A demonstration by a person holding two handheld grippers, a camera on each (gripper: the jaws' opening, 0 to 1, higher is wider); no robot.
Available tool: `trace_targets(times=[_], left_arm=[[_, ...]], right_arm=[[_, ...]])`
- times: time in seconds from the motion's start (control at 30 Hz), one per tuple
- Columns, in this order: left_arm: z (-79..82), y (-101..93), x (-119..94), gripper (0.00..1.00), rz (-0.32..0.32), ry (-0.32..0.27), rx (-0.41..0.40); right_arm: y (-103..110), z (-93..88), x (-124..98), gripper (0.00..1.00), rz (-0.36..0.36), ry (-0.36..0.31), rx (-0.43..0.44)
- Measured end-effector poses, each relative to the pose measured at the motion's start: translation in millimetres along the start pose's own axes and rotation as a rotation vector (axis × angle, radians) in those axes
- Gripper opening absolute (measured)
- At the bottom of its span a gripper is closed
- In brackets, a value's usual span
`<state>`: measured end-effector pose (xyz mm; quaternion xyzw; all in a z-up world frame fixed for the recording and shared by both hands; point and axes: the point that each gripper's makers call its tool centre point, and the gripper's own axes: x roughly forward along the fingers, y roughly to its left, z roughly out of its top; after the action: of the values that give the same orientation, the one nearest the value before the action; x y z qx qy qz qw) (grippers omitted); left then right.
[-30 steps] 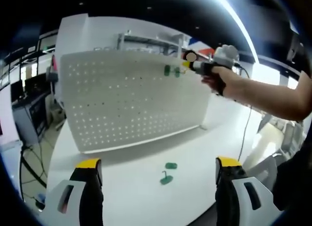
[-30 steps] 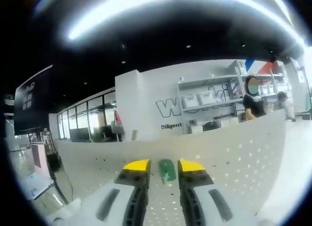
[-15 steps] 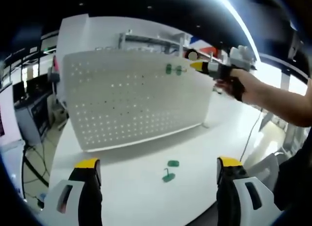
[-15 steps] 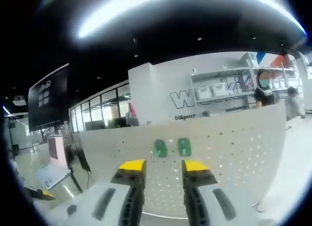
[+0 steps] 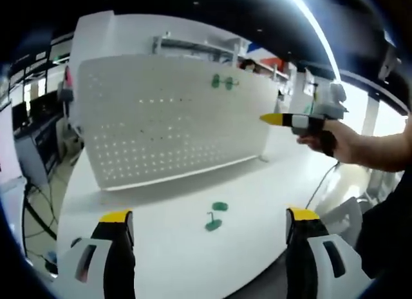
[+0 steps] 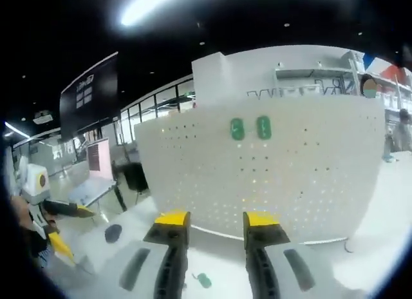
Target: Insert the hook assembly into the mounting plate slot until the hook locks in place.
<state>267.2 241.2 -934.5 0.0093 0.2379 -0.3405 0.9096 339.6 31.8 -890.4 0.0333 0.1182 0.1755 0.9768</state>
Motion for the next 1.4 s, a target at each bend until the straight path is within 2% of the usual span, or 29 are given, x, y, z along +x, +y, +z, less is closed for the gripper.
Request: trace_targets(times=[0.1,0.2,0.33,0.43,0.5,0.7,0.8,0.87,1.13,1.4], left_arm=[[-3.4,-3.0,1,1.0,-0.009,0.009,-0.006],[-12.4,-10.0,0,0.98,-0.044,0.049,0.017],[-17.6,-12.3,-1,1.0,-0.045,0.07,0.034],[-25.9,-14.8,-2,1.0,-0.051,0.101,0.014],[-33.1,-16.5,-2,1.0,-0.052,0.13,0.01],[-47.7,-23.7,0,1.0,-0.076,0.178,-0.014],[-53.7,-27.8,0,1.0,-0.09,0.196,-0.018],[-51.8,-30.6,0,1.0,-0.096,0.176,-0.018],[-62.5,-28.7,0,1.0,-0.092,0.205,-0.038],[-71.4,-29.8,-1,1.0,-0.102,0.225,-0.058]], right_arm=[[5,-12.4,-6,0.31,0.018,0.026,-0.008],[10,-30.6,-14,0.31,0.031,0.066,0.005],[18,-52.6,-24,0.31,0.048,0.114,0.013],[24,-69.4,-31,0.32,0.06,0.148,0.026],[31,-83.6,-35,0.32,0.073,0.187,0.071],[55,-112.1,-45,0.32,0.134,0.258,0.063],[64,-122.8,-50,0.32,0.165,0.29,0.05],[69,-130.9,-53,0.32,0.19,0.321,0.049],[78,-152.4,-64,0.32,0.234,0.383,0.052],[89,-178.7,-73,0.32,0.309,0.482,0.047]])
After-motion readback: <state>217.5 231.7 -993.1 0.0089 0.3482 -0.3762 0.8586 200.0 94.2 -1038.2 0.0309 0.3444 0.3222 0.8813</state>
